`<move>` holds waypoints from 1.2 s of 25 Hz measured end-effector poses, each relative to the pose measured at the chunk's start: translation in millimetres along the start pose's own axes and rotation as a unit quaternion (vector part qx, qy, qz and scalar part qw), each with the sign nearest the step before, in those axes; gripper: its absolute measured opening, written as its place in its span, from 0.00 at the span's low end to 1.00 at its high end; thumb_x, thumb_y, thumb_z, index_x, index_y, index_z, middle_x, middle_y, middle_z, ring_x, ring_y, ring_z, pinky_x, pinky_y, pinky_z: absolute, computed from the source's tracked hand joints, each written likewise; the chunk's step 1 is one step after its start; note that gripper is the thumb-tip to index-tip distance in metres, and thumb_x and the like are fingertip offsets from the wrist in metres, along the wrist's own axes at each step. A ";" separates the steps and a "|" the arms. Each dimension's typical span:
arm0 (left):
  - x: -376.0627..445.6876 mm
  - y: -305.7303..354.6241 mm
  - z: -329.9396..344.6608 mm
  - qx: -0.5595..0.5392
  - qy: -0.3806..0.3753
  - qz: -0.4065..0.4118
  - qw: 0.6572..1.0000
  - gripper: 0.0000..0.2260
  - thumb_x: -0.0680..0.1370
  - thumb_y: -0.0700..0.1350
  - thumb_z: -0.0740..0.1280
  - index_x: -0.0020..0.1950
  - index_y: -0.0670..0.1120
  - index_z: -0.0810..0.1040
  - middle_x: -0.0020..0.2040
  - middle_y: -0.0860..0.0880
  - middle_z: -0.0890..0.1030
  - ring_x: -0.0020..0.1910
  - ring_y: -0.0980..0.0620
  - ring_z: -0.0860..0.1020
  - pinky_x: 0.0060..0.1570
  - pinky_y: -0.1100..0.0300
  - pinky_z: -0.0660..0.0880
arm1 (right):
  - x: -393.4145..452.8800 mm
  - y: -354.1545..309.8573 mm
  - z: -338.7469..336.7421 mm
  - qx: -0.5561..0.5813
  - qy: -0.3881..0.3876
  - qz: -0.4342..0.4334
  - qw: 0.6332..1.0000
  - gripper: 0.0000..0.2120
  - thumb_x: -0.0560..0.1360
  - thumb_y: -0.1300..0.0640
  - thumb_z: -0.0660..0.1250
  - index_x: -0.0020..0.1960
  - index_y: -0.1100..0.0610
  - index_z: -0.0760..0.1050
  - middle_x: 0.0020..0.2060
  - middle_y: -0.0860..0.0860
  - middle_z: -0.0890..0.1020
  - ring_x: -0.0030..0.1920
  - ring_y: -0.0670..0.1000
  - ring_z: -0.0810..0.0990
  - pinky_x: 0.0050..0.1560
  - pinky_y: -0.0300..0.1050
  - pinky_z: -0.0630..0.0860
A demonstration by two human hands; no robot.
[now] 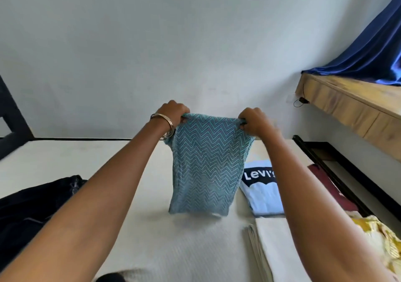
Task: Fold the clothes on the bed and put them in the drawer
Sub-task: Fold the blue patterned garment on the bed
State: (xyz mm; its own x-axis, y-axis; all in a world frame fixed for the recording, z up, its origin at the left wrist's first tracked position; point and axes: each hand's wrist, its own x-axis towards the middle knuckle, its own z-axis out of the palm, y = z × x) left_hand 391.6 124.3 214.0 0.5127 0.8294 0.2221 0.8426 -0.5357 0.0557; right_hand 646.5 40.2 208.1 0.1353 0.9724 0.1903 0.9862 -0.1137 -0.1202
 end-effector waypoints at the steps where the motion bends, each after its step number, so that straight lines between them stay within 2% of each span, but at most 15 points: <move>1: 7.1 -4.4 8.6 0.003 0.008 -0.007 1.000 0.09 0.77 0.39 0.65 0.55 0.46 0.81 0.52 0.39 0.81 0.51 0.36 0.79 0.52 0.48 0.77 | 7.8 -3.4 10.8 -0.011 0.032 0.019 0.999 0.06 0.75 0.65 0.64 0.49 0.57 0.78 0.48 0.61 0.78 0.50 0.63 0.79 0.41 0.49 0.70; 3: 21.1 -9.9 22.3 0.018 0.047 -0.014 0.999 0.10 0.77 0.36 0.61 0.54 0.43 0.79 0.49 0.39 0.81 0.50 0.37 0.79 0.49 0.49 0.76 | 21.5 -9.0 26.5 -0.018 0.090 0.050 0.995 0.14 0.75 0.69 0.59 0.55 0.58 0.78 0.50 0.62 0.79 0.51 0.66 0.80 0.43 0.52 0.73; 5: 36.7 -14.7 25.0 0.017 0.109 -0.011 0.994 0.12 0.79 0.35 0.59 0.57 0.42 0.78 0.51 0.39 0.81 0.50 0.38 0.80 0.49 0.49 0.75 | 41.1 -7.2 33.6 0.038 0.143 0.059 0.987 0.18 0.72 0.71 0.58 0.56 0.58 0.79 0.48 0.62 0.81 0.48 0.66 0.80 0.42 0.52 0.76; 7: 49.2 -19.6 22.1 -0.022 0.173 -0.010 0.985 0.12 0.80 0.36 0.60 0.60 0.41 0.78 0.52 0.40 0.82 0.51 0.38 0.80 0.50 0.49 0.75 | 53.7 -5.0 32.2 0.132 0.192 0.049 0.971 0.21 0.69 0.71 0.58 0.54 0.57 0.81 0.45 0.61 0.83 0.46 0.65 0.81 0.43 0.53 0.78; 10: 44.4 -20.7 18.9 -0.083 0.290 0.020 0.953 0.12 0.77 0.33 0.62 0.57 0.39 0.80 0.51 0.39 0.83 0.48 0.38 0.81 0.47 0.49 0.77 | 47.2 -1.6 23.7 0.210 0.254 -0.002 0.944 0.23 0.64 0.68 0.57 0.53 0.58 0.83 0.44 0.58 0.86 0.46 0.60 0.83 0.48 0.51 0.79; 12: 21.3 -20.7 24.6 -0.127 0.343 0.066 0.928 0.14 0.71 0.30 0.63 0.52 0.39 0.82 0.47 0.41 0.84 0.43 0.40 0.82 0.44 0.50 0.79 | 23.3 5.3 25.2 0.239 0.244 -0.044 0.939 0.22 0.64 0.66 0.58 0.52 0.59 0.84 0.42 0.54 0.86 0.43 0.53 0.82 0.47 0.43 0.75; 14: -11.0 -26.7 42.5 -0.160 0.326 0.094 0.927 0.15 0.67 0.33 0.62 0.48 0.40 0.83 0.43 0.43 0.85 0.40 0.42 0.82 0.42 0.53 0.79 | -7.8 17.9 42.7 0.269 0.169 -0.074 0.945 0.12 0.70 0.65 0.63 0.47 0.56 0.84 0.36 0.50 0.82 0.39 0.48 0.78 0.41 0.41 0.72; 16: -55.0 -28.6 68.4 -0.176 0.207 0.081 0.959 0.16 0.65 0.38 0.61 0.47 0.43 0.84 0.40 0.43 0.85 0.39 0.43 0.82 0.42 0.55 0.78 | -46.8 32.6 80.5 0.283 0.008 -0.074 0.956 0.14 0.73 0.67 0.68 0.40 0.48 0.82 0.32 0.48 0.78 0.35 0.47 0.74 0.37 0.44 0.70; 18: -102.5 -27.2 103.0 -0.166 -0.010 0.060 0.984 0.12 0.68 0.40 0.63 0.46 0.43 0.84 0.37 0.43 0.84 0.37 0.45 0.80 0.40 0.60 0.73 | -86.7 42.1 129.9 0.265 -0.166 -0.079 0.946 0.11 0.72 0.67 0.68 0.41 0.51 0.82 0.32 0.50 0.80 0.36 0.46 0.76 0.37 0.45 0.73; 20: -149.3 -20.1 146.4 -0.099 -0.239 0.071 0.963 0.06 0.72 0.40 0.67 0.46 0.43 0.82 0.37 0.44 0.81 0.38 0.47 0.76 0.40 0.60 0.68 | -127.5 40.8 177.9 0.218 -0.288 -0.105 0.927 0.04 0.72 0.62 0.71 0.42 0.55 0.82 0.32 0.48 0.80 0.36 0.41 0.74 0.39 0.42 0.73; 22: -194.3 -5.4 185.8 -0.065 -0.397 0.106 0.909 0.03 0.74 0.42 0.70 0.45 0.44 0.81 0.36 0.46 0.79 0.40 0.47 0.76 0.42 0.59 0.69 | -170.0 29.4 218.0 0.183 -0.391 -0.121 0.894 0.04 0.72 0.63 0.73 0.46 0.58 0.84 0.35 0.47 0.79 0.38 0.42 0.74 0.40 0.39 0.71; 25: -241.9 13.5 222.7 -0.085 -0.559 0.097 0.819 0.11 0.74 0.41 0.71 0.54 0.39 0.81 0.46 0.40 0.83 0.46 0.42 0.80 0.40 0.57 0.71 | -216.1 8.0 251.8 0.137 -0.531 -0.129 0.827 0.13 0.73 0.62 0.73 0.56 0.62 0.82 0.37 0.44 0.79 0.45 0.44 0.74 0.43 0.36 0.69; 27: -247.9 12.1 229.8 -0.127 -0.621 0.056 0.771 0.14 0.74 0.41 0.72 0.57 0.37 0.80 0.39 0.48 0.83 0.37 0.50 0.79 0.35 0.61 0.71 | -220.5 2.9 256.3 0.137 -0.574 -0.117 0.799 0.15 0.73 0.59 0.73 0.59 0.61 0.81 0.36 0.38 0.77 0.45 0.42 0.75 0.42 0.34 0.70; 28: -244.5 8.6 228.5 -0.137 -0.632 0.043 0.762 0.13 0.74 0.41 0.72 0.57 0.39 0.80 0.37 0.51 0.82 0.34 0.56 0.76 0.35 0.63 0.71 | -217.0 3.9 254.0 0.149 -0.575 -0.112 0.797 0.14 0.73 0.59 0.73 0.58 0.61 0.82 0.35 0.39 0.77 0.42 0.41 0.74 0.41 0.33 0.70; 30: -221.2 -6.9 228.2 -0.139 -0.607 0.036 0.781 0.09 0.73 0.42 0.73 0.52 0.43 0.82 0.34 0.51 0.78 0.32 0.57 0.71 0.34 0.61 0.69 | -193.9 11.7 248.8 0.204 -0.545 -0.115 0.805 0.10 0.73 0.59 0.73 0.53 0.64 0.82 0.35 0.46 0.78 0.38 0.42 0.72 0.40 0.36 0.69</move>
State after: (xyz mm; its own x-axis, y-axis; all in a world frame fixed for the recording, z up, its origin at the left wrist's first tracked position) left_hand 310.1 -19.3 -57.6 0.4780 0.2433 -0.8440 0.8221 -0.4624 0.3322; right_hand 608.1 -99.0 -72.6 -0.4291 0.5849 -0.6883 0.8303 -0.0446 -0.5555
